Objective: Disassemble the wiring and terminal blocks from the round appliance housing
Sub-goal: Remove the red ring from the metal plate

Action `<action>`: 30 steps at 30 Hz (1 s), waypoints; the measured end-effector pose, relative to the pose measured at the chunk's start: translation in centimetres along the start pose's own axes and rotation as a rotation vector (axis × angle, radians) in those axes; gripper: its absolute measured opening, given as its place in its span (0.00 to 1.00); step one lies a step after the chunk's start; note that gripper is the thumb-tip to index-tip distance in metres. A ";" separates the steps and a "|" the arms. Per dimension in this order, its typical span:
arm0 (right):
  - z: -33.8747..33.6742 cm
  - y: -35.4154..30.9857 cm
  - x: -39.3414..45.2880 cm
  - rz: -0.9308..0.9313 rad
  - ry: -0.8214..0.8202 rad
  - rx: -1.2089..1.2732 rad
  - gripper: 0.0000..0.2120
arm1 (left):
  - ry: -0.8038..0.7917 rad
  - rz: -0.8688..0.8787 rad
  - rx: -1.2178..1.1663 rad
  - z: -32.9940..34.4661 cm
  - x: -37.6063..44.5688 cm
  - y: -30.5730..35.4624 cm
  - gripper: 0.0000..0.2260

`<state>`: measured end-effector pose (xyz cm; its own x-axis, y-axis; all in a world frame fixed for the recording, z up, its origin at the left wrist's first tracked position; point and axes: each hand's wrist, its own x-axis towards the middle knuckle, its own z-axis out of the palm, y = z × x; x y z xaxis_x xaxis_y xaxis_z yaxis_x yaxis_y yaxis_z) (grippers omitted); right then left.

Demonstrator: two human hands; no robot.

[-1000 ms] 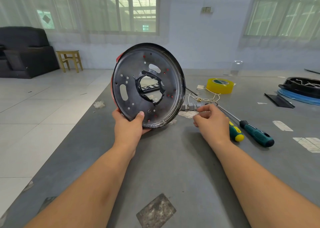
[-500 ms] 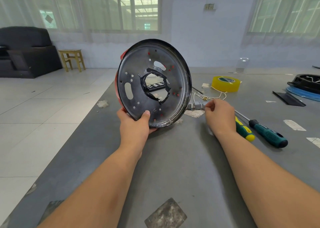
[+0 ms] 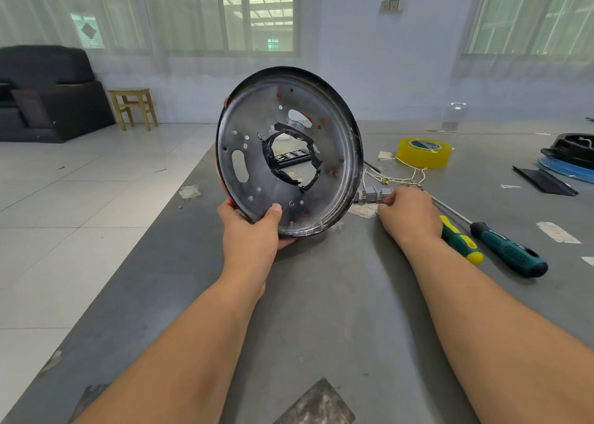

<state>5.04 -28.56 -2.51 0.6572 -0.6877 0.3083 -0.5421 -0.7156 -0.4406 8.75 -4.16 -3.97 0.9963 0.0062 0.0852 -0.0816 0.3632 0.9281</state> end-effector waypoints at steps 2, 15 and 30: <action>-0.2 0.0 -0.5 -0.037 0.032 0.043 0.16 | -0.001 -0.008 -0.018 0.0 0.1 0.0 0.19; -2.6 -1.5 -9.3 -0.155 0.052 0.884 0.11 | 0.036 0.259 0.349 -0.6 -1.3 2.0 0.19; -8.7 -1.6 -14.1 0.264 -0.604 1.849 0.26 | -0.257 0.901 1.368 -5.8 -5.6 6.3 0.41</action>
<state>-7.87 -18.77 1.19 0.9450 -0.3269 -0.0054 0.2174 0.6405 -0.7365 2.82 3.46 -0.72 0.6015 -0.4476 0.6617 -0.6910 -0.7071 0.1498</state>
